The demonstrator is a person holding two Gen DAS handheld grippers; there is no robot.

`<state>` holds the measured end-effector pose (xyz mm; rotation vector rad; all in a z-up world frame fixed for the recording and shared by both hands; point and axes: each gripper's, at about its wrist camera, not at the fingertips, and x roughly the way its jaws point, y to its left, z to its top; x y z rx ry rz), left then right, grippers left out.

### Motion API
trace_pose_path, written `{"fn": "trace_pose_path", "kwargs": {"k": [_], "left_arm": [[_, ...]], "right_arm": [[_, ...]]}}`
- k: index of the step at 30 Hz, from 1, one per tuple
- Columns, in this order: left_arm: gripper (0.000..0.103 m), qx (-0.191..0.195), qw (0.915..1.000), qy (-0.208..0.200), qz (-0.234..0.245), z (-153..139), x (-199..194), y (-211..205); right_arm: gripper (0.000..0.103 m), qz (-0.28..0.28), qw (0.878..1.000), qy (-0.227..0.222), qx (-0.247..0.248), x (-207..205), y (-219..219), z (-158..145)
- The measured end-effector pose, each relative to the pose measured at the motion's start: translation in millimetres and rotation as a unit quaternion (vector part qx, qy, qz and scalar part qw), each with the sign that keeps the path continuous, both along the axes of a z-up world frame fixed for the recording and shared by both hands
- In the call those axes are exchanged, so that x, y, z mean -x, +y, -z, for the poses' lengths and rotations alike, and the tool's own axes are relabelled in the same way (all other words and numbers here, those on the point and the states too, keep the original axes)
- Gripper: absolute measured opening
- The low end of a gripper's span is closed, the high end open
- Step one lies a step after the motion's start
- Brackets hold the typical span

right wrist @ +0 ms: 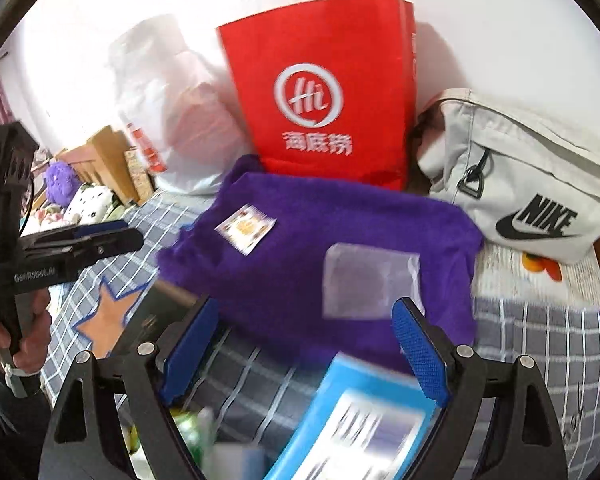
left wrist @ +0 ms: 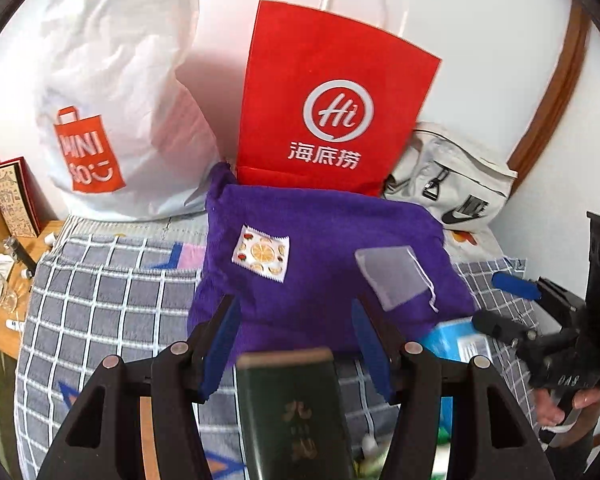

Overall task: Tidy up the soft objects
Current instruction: 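Move both tools back to the pile of items, then grasp a white cloth bundle with the right tool while the left tool grasps a white glove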

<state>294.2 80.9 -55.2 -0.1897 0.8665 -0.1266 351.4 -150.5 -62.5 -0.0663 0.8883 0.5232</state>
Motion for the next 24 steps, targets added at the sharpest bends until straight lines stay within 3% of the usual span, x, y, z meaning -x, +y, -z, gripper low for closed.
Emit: {"fn": "trace_pose_path", "kwargs": {"k": [3, 10, 14, 24], "left_arm": [[0.056, -0.003, 1.0000, -0.003, -0.001, -1.5, 20.7, -0.2], [0.056, -0.010, 0.9998, 0.003, -0.016, 8.8, 67.8, 10.8], [0.056, 0.002, 0.9996, 0.007, -0.028, 19.8, 86.9, 16.9], [0.056, 0.031, 0.9990, 0.017, -0.029, 37.5, 122.9, 25.1]], "right_arm": [[0.088, -0.013, 1.000, -0.004, 0.007, 32.1, 8.1, 0.7], [0.071, -0.060, 0.997, -0.034, 0.017, 100.2, 29.7, 0.1], [0.047, -0.088, 0.993, -0.060, 0.053, 125.4, 49.3, 7.2], [0.045, -0.089, 0.985, -0.049, 0.138, 139.1, 65.0, 46.9]]}}
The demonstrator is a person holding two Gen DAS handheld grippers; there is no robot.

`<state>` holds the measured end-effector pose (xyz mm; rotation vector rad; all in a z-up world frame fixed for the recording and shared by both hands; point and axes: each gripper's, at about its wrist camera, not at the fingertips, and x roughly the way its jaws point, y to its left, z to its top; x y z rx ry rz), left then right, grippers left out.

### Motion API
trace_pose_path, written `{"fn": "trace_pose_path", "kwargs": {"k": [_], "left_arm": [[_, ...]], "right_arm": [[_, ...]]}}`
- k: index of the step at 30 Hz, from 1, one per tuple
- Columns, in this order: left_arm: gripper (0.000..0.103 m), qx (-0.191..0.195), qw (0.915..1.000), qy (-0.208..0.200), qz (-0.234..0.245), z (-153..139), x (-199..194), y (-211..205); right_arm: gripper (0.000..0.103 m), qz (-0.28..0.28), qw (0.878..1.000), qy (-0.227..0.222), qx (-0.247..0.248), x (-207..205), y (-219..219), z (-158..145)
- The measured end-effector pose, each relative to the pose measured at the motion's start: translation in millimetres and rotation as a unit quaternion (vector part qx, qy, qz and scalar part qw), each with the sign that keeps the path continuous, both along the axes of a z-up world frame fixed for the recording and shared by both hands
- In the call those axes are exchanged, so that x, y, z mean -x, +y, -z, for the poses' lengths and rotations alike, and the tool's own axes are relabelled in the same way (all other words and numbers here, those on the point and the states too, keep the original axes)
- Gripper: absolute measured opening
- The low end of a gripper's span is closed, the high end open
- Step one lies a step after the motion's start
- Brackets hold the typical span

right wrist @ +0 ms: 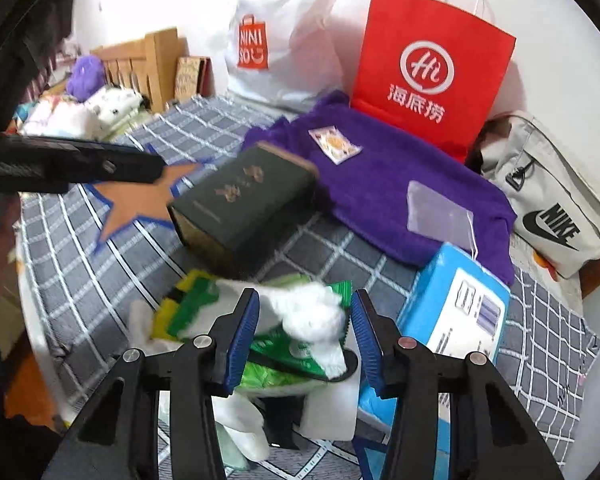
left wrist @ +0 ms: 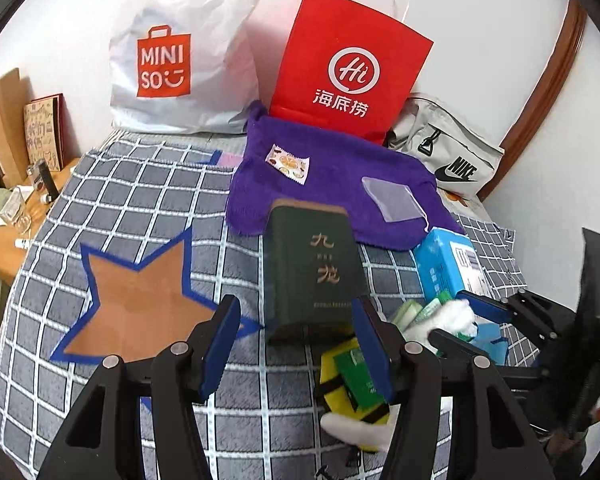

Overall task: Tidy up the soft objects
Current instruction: 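Grasp a white cloth bundle with the right tool while the left tool grasps a white glove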

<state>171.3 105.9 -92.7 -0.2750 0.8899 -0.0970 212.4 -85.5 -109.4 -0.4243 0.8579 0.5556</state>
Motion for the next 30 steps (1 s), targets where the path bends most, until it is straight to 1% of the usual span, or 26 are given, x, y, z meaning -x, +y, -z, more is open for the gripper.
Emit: {"fn": "trace_pose_path", "kwargs": {"k": [1, 2, 4, 9, 14, 16, 19, 24, 28, 29, 30], "left_arm": [[0.056, 0.000, 1.0000, 0.001, 0.000, 1.2, 2.4, 0.3], [0.056, 0.001, 1.0000, 0.002, -0.001, 2.6, 4.6, 0.3], [0.056, 0.003, 1.0000, 0.005, -0.002, 5.1, 8.8, 0.0], [0.056, 0.000, 0.9999, 0.011, 0.000, 10.1, 17.0, -3.9], [0.056, 0.004, 0.9997, 0.022, 0.004, 19.0, 25.9, -10.1], [0.056, 0.007, 0.9996, 0.025, 0.008, 21.9, 29.8, -14.3], [0.056, 0.014, 0.9993, 0.027, 0.023, 24.6, 35.6, -23.7], [0.057, 0.014, 0.9980, 0.031, 0.053, 28.7, 40.1, -46.2], [0.060, 0.012, 0.9968, 0.036, 0.071, 34.8, 42.2, -65.7], [0.063, 0.012, 0.9962, 0.037, 0.077, 36.3, 43.0, -70.1], [0.068, 0.012, 0.9956, 0.039, 0.084, 37.8, 43.8, -74.7]], "right_arm": [[0.031, 0.003, 1.000, 0.000, 0.004, 0.2, -0.6, 3.5], [0.024, 0.005, 1.000, 0.002, 0.006, 0.3, -1.9, 5.4], [0.024, 0.007, 1.000, 0.005, -0.010, 1.7, -6.5, 2.6], [0.024, 0.014, 0.998, -0.011, -0.057, 10.8, -17.0, -14.6], [0.025, 0.033, 0.993, -0.026, -0.114, 17.7, -31.4, -28.8], [0.025, 0.041, 0.991, -0.029, -0.124, 19.8, -35.9, -31.7], [0.025, 0.053, 0.989, -0.033, -0.131, 26.0, -47.9, -34.4], [0.025, 0.081, 0.986, -0.029, -0.141, 37.7, -76.0, -33.2], [0.025, 0.107, 0.986, -0.022, -0.129, 48.4, -98.8, -22.9], [0.025, 0.113, 0.986, -0.021, -0.124, 51.3, -104.8, -19.5], [0.025, 0.117, 0.985, -0.019, -0.122, 53.5, -109.3, -16.8]]}}
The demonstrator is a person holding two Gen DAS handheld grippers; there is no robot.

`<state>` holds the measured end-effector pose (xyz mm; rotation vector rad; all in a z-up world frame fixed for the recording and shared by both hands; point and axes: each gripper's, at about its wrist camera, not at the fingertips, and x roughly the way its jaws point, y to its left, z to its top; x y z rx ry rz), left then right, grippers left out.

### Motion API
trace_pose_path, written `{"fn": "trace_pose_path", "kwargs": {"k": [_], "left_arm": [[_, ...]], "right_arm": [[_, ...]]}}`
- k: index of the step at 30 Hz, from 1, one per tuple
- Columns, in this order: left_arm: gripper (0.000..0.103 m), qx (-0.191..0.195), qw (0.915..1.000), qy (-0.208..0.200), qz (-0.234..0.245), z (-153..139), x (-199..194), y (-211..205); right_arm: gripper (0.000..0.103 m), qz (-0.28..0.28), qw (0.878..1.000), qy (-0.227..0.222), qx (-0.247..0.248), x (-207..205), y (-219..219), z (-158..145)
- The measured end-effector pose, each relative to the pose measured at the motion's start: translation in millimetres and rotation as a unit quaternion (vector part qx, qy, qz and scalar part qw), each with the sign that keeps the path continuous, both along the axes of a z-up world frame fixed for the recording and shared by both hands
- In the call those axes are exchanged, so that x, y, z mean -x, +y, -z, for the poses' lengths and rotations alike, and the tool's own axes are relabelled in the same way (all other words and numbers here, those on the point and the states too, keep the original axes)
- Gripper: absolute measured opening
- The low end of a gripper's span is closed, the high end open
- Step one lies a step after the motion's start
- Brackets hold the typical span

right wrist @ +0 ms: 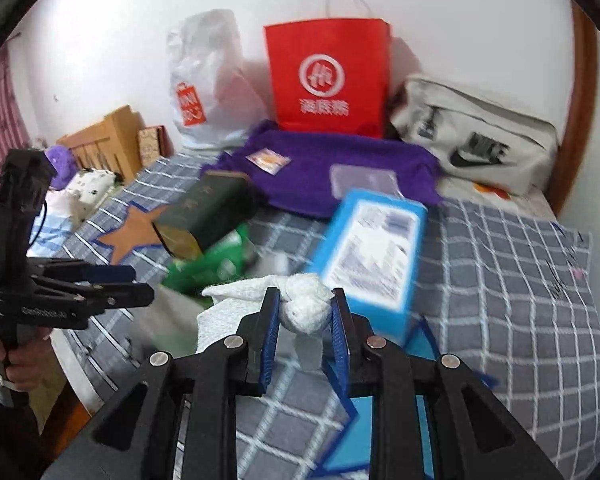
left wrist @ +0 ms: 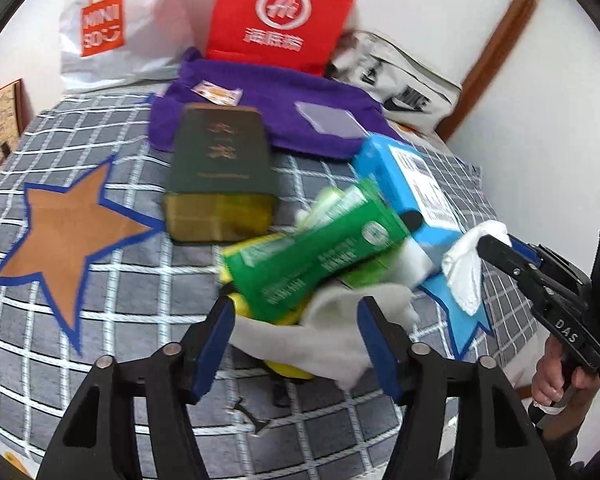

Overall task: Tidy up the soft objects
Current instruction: 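Grasp a white cloth bundle with the right tool while the left tool grasps a white glove, then carry the white glove and white cloth bundle toward the purple towel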

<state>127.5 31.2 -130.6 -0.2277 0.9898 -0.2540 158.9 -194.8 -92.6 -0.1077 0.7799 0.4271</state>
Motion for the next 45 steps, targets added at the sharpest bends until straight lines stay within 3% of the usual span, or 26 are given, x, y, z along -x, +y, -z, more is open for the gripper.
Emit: {"fn": "trace_pose_path", "kwargs": {"k": [10, 11, 12, 14, 16, 18, 24, 33, 45], "left_arm": [[0.069, -0.029, 0.9988, 0.010, 0.038, 20.8, -0.6, -41.2], [0.063, -0.036, 0.9986, 0.009, 0.039, 21.7, -0.2, -42.8], [0.049, -0.043, 0.9983, 0.007, 0.040, 22.1, 0.7, -44.1], [0.037, -0.054, 0.9978, 0.005, 0.038, 22.2, 1.5, -43.3], [0.021, -0.035, 0.9984, 0.004, 0.044, 20.0, 2.4, -38.0], [0.014, -0.016, 0.9987, 0.004, 0.048, 14.9, 4.7, -32.2], [0.012, -0.026, 0.9986, -0.026, 0.038, -5.6, 14.9, -26.0], [0.011, -0.003, 0.9980, -0.057, 0.027, -32.9, 21.0, -14.4], [0.011, 0.011, 0.9957, -0.091, 0.006, -69.7, 18.3, 2.7]], "right_arm": [[0.025, 0.034, 0.998, 0.044, -0.022, 15.8, -36.5, 39.1], [0.025, 0.036, 0.998, 0.049, -0.023, 15.8, -37.8, 43.0], [0.025, 0.038, 0.997, 0.055, -0.023, 15.6, -39.4, 48.3], [0.025, 0.042, 0.997, 0.062, -0.020, 14.1, -40.4, 56.2], [0.025, 0.048, 0.996, 0.067, -0.016, 13.0, -41.5, 63.4], [0.025, 0.050, 0.996, 0.073, -0.018, 11.7, -42.8, 68.9], [0.025, 0.061, 0.994, 0.085, -0.026, 9.9, -49.3, 74.8], [0.025, 0.072, 0.993, 0.093, -0.028, 9.7, -51.6, 69.4], [0.025, 0.065, 0.995, 0.062, -0.031, 8.3, -48.5, 30.1]]}}
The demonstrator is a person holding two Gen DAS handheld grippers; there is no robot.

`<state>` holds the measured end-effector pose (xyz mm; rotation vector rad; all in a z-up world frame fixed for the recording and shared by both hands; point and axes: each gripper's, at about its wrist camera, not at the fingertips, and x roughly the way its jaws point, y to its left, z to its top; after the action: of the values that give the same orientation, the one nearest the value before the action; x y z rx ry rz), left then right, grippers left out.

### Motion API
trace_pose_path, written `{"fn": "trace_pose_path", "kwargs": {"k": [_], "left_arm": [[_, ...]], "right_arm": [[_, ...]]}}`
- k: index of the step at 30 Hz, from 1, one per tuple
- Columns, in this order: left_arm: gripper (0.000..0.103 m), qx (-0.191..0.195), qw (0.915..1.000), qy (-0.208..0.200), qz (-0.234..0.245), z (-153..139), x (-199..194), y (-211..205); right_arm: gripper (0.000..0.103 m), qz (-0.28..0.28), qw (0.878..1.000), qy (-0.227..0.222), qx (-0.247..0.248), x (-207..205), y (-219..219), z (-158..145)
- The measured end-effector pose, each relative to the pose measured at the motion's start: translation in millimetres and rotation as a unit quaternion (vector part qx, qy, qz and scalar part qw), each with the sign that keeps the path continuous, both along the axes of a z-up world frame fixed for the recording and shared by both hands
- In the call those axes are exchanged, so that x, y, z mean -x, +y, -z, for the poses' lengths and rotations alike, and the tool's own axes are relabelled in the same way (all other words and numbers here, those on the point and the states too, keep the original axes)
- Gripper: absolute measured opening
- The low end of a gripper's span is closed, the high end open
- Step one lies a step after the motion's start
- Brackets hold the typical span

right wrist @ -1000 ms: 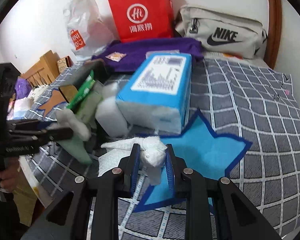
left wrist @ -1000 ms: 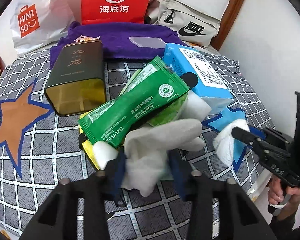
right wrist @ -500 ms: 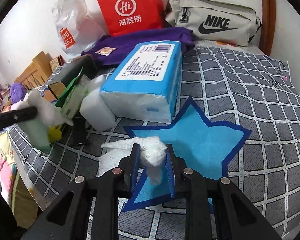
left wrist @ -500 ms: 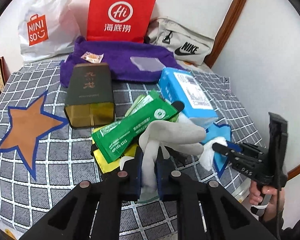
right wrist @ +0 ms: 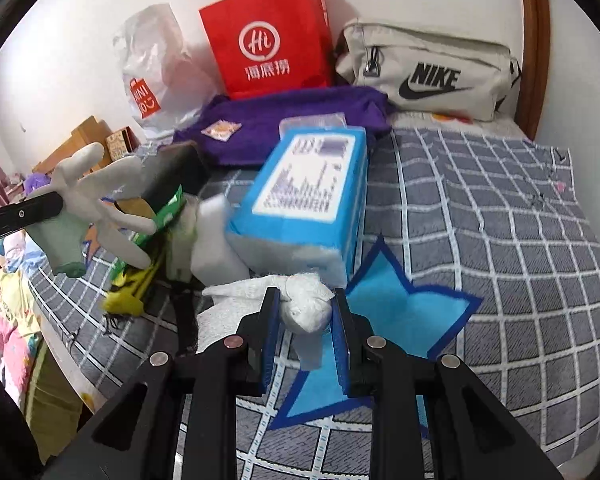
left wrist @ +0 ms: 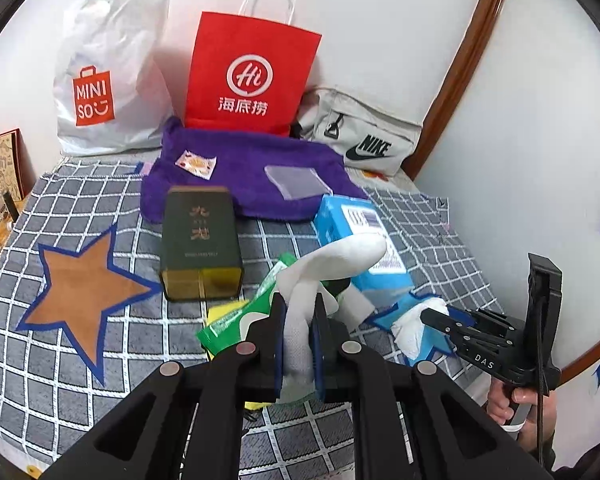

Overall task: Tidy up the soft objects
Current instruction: 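Carry the white glove and white cloth bundle toward the purple towel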

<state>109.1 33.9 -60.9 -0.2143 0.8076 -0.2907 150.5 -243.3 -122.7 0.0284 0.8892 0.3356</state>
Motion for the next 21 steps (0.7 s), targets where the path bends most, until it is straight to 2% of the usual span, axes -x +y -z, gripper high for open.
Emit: {"fn": "trace_pose_path", "kwargs": {"k": [6, 21], "left_arm": [[0.011, 0.000, 0.9998, -0.012, -0.017, -13.2, -5.7, 8.0], [0.011, -0.018, 0.9988, -0.009, -0.045, -36.5, -43.9, 21.4]], "right_arm": [[0.025, -0.003, 1.000, -0.019, -0.011, -6.7, 0.7, -24.8], [0.025, -0.008, 0.999, -0.042, -0.004, -45.6, 15.1, -60.3]]}}
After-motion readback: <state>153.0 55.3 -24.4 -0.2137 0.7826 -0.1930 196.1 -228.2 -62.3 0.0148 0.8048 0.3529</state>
